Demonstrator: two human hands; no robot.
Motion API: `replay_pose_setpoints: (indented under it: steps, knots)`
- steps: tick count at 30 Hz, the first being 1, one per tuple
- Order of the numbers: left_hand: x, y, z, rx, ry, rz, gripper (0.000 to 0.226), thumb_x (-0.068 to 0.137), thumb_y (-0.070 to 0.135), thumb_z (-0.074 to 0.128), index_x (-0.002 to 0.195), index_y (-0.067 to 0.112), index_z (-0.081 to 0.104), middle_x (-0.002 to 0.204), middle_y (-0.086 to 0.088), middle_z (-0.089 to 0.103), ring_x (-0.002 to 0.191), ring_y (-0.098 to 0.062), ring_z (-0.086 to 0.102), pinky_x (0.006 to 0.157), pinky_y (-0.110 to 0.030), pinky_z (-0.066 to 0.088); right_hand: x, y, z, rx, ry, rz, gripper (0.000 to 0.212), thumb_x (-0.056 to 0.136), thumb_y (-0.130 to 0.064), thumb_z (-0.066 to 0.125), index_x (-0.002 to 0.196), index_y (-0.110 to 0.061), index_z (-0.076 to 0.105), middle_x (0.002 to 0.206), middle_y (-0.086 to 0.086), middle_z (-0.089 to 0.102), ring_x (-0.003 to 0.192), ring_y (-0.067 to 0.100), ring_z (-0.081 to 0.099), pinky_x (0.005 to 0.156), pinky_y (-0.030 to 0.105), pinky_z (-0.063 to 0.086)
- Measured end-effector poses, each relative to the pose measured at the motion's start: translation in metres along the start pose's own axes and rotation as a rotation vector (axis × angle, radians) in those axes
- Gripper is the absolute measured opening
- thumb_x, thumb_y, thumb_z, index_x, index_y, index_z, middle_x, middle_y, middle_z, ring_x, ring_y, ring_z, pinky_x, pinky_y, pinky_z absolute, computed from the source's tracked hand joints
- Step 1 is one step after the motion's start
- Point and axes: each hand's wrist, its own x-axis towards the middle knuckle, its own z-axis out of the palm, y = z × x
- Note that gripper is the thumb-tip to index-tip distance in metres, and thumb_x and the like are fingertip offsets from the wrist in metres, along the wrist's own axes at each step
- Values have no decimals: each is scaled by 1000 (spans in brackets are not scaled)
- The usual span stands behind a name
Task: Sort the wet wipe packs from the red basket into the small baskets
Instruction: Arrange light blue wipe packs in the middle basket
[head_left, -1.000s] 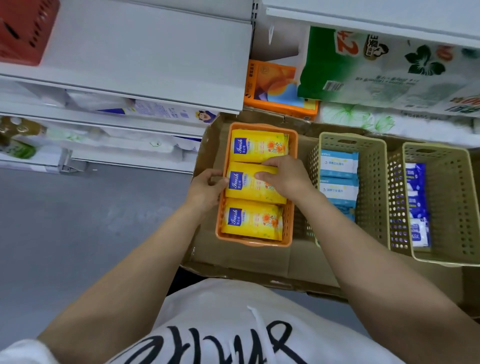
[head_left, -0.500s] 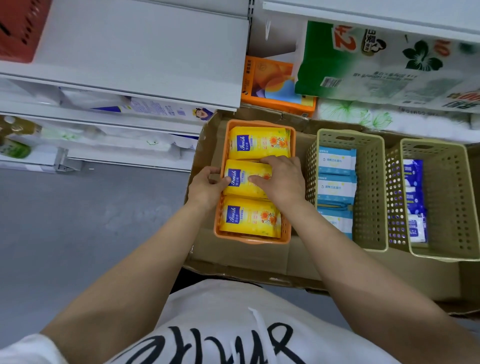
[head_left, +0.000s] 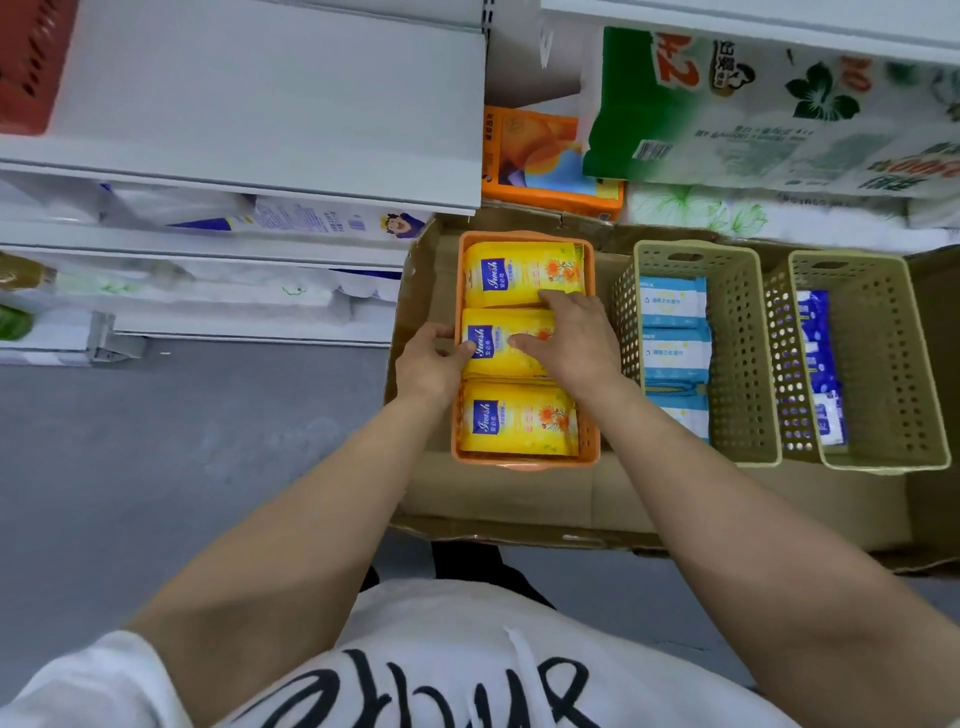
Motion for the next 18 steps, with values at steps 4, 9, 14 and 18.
replay_pose_setpoints:
  steps: [4, 9, 14, 18]
  knots:
    - [-3, 5, -23, 17, -148, 33, 36, 88, 40, 70, 117, 24, 54, 117, -2, 64, 100, -21, 65, 87, -43, 57, -6, -14, -7, -139, 23, 67, 70, 80, -60, 68, 140, -27, 50, 139, 7, 46, 131, 28, 37, 103, 43, 40]
    - [-6, 12, -115, 92, -246, 136, 39, 89, 36, 68, 122, 19, 57, 119, -6, 64, 106, -23, 63, 92, -39, 53, -22, -62, -16, -248, 28, 176, 57, 84, -46, 68, 135, -22, 55, 143, 11, 44, 132, 31, 36, 106, 44, 37]
    - [-11, 13, -260, 230, -151, 328, 35, 88, 35, 67, 119, 19, 61, 110, 2, 65, 97, -18, 61, 69, -25, 49, -40, -175, -19, -104, 107, 68, 38, 87, -32, 68, 121, -15, 67, 124, 14, 65, 118, 34, 56, 94, 37, 44]
    - [-15, 8, -378, 327, -3, 455, 32, 87, 32, 69, 117, 21, 63, 114, 5, 65, 98, -16, 63, 82, -32, 52, -49, -292, -12, -10, 204, -182, 30, 83, -22, 71, 112, -14, 73, 110, 10, 72, 105, 31, 63, 86, 31, 45]
